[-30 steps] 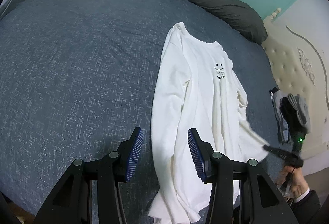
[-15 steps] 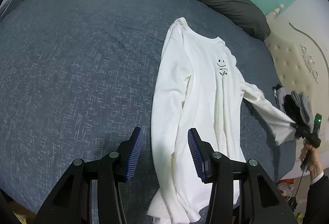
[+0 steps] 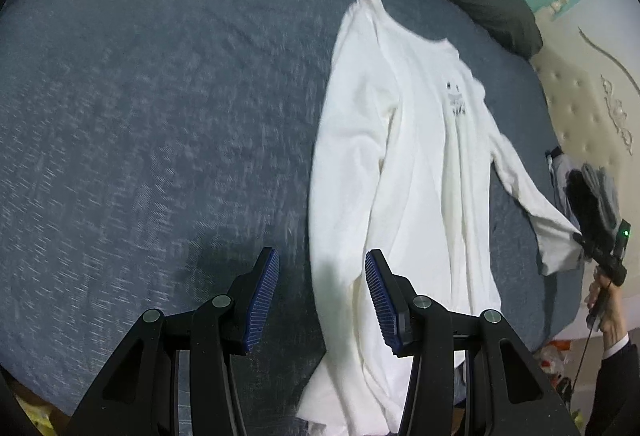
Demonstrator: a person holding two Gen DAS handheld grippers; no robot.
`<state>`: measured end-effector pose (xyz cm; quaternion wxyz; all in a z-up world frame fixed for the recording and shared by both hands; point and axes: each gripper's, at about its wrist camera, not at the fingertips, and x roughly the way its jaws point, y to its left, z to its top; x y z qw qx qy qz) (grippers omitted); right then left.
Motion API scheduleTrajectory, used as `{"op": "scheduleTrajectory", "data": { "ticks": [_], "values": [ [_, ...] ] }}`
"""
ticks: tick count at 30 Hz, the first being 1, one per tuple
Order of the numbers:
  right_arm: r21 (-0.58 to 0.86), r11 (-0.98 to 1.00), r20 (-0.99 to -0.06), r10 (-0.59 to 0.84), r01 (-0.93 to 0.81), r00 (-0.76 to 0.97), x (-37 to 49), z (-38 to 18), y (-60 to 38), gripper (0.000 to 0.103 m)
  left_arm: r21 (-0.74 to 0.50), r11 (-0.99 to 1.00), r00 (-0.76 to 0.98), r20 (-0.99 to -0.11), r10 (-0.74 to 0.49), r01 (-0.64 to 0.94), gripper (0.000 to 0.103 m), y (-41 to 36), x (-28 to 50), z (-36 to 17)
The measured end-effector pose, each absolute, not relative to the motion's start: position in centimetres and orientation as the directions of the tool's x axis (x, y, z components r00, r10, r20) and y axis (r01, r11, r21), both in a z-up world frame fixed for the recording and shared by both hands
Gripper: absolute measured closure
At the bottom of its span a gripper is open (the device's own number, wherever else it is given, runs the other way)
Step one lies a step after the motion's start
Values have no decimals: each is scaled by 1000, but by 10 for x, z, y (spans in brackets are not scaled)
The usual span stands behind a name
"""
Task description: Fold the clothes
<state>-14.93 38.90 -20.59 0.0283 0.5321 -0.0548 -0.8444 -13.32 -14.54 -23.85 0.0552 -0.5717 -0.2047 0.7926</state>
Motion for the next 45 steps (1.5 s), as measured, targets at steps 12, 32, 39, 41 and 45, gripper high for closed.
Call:
{"op": "scheduleTrajectory", "data": {
  "ticks": [12, 32, 39, 41, 45],
  "values": [
    [144, -989, -888, -142, 29, -437, -134, -200, 370, 99, -429, -890, -212, -895, 394, 155, 55, -133, -121, -296],
    [229, -972, -880, -184, -54, -437, -130, -193, 384, 82, -441, -892, -297, -869, 396, 101, 101, -153, -110, -257],
    [237, -971, -866, -203, -18, -456, -131, -185, 368, 82, -336, -935, -375, -886, 271, 118, 101, -203, -118, -207],
    [238, -971, -866, -207, -11, -456, -132, -185, 362, 82, -292, -949, -389, -893, 225, 121, 101, -214, -127, -194],
    [240, -971, -864, -216, 4, -454, -133, -184, 351, 82, -208, -972, -410, -900, 145, 113, 101, -233, -147, -171]
  ]
}}
